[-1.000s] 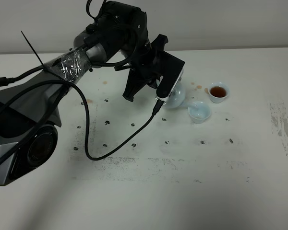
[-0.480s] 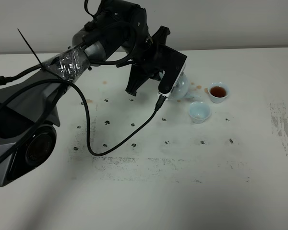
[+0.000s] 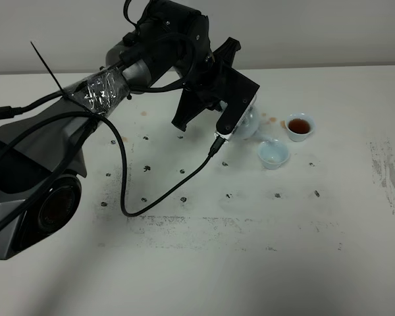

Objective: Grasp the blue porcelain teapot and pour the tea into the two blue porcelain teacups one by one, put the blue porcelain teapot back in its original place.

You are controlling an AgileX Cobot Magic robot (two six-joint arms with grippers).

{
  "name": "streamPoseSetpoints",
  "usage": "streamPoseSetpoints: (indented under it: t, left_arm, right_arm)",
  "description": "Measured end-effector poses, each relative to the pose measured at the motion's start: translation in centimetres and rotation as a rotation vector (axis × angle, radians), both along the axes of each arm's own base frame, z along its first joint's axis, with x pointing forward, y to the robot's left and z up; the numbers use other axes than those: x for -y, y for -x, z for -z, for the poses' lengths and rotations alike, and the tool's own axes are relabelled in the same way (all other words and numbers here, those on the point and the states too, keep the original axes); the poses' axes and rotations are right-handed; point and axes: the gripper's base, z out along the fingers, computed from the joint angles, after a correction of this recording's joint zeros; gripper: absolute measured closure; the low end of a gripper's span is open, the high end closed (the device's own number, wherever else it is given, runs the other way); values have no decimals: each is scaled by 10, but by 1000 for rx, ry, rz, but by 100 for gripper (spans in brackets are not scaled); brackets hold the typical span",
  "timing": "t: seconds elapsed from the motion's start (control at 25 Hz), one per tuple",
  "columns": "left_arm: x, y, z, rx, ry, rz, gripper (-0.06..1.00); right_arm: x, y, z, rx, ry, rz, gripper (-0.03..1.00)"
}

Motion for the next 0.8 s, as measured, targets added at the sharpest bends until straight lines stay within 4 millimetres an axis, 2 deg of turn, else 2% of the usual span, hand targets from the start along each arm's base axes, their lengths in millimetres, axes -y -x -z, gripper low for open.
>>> streamPoseSetpoints:
  t: [0.8]
  left_arm:
    - [18, 9, -2, 102, -91, 75, 94]
  right_arm:
    - [0, 0, 0, 0, 0, 0, 48]
